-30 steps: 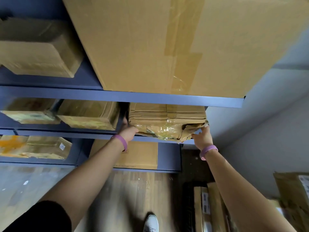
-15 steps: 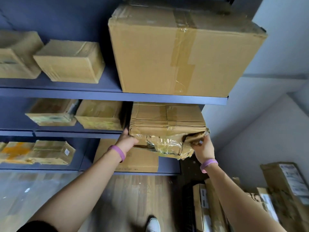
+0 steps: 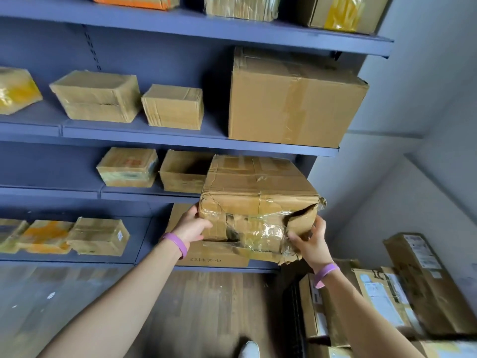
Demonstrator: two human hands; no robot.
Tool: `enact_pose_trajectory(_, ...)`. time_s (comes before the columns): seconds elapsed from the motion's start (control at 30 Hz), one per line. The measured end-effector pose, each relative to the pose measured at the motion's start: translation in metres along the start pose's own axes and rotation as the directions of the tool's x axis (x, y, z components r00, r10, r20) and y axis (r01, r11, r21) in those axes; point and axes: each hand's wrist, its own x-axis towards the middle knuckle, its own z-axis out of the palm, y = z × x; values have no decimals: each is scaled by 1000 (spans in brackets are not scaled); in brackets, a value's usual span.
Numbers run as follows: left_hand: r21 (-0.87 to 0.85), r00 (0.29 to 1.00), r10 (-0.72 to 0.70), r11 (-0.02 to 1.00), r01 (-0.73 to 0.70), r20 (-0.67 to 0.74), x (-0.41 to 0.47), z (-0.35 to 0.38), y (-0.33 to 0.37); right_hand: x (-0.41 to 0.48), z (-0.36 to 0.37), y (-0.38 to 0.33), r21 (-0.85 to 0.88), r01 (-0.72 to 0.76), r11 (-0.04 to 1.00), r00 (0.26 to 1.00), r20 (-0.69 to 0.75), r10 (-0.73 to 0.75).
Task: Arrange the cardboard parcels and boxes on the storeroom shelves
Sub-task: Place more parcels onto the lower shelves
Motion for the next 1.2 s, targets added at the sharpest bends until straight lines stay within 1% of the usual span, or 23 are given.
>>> enact_pose_trajectory(0.1,-10,999,30,999,-30,-10,-26,-15,-2,-26,6,-9,103,5,995,1000,25,-7)
enact_pose_trajectory(0.2,5,999,47,999,-47,-10,-45,-26,-2,-44,10,-17,200,32,979,999,12,-35)
enact_pose_trajectory(0.3,1,998,60,998,-60,-10,-55,-33,0,-53,11,-25,287,19,958,1000,-12,-16)
enact_pose_trajectory(0.4,-16,995,99,995,-100,-21,-60,-32,2,-57,12,-35,380,20,925,992,-121,28)
enact_pose_trajectory(0.5,-64,986,159,985,-162,-48,-70,-24,5,-55,12,-40,471,56,880,964,-256,75)
enact_pose_trajectory(0.6,-202,984,160,964,-173,-80,-74,-14,-2,-55,15,-40,505,72,860,939,-326,113)
enact_pose_trajectory(0.67,-387,983,125,907,-167,-133,-76,-7,-12,-56,18,-41,524,84,848,919,-369,137)
enact_pose_trajectory(0.73,-579,976,-29,809,-102,-214,-79,1,-20,-56,21,-42,557,87,826,897,-405,178)
enact_pose_trajectory(0.77,-626,970,-121,779,-39,-211,-82,5,-24,-57,23,-41,575,81,814,889,-412,202)
enact_pose_trajectory(0.8,-646,967,-196,762,44,-165,-87,11,-28,-58,25,-41,591,70,804,883,-411,226)
enact_pose_trajectory(0.83,-667,966,-237,736,113,-98,-93,17,-30,-60,29,-41,603,60,795,879,-410,245)
enact_pose_trajectory(0.87,-705,969,-245,690,165,-13,-98,24,-32,-61,32,-41,611,53,790,876,-408,257)
enact_pose_trajectory(0.93,-788,963,-203,557,261,176,-107,40,-34,-65,39,-41,623,48,781,883,-392,259)
enact_pose_trajectory(0.97,-800,954,-165,520,301,252,-111,46,-33,-67,43,-40,624,47,780,893,-376,247)
enact_pose_trajectory(1.0,-798,944,-127,508,325,304,-115,51,-30,-70,47,-41,617,51,786,905,-362,226)
enact_pose_trajectory(1.03,-796,939,-102,505,334,329,-117,55,-27,-72,52,-41,609,54,791,918,-342,201)
enact_pose_trajectory(1.07,-804,942,-93,497,325,323,-118,57,-24,-75,56,-43,605,55,794,928,-324,182)
enact_pose_trajectory(1.2,-881,975,-122,418,221,187,-117,52,-21,-84,67,-49,581,19,814,958,-244,152)
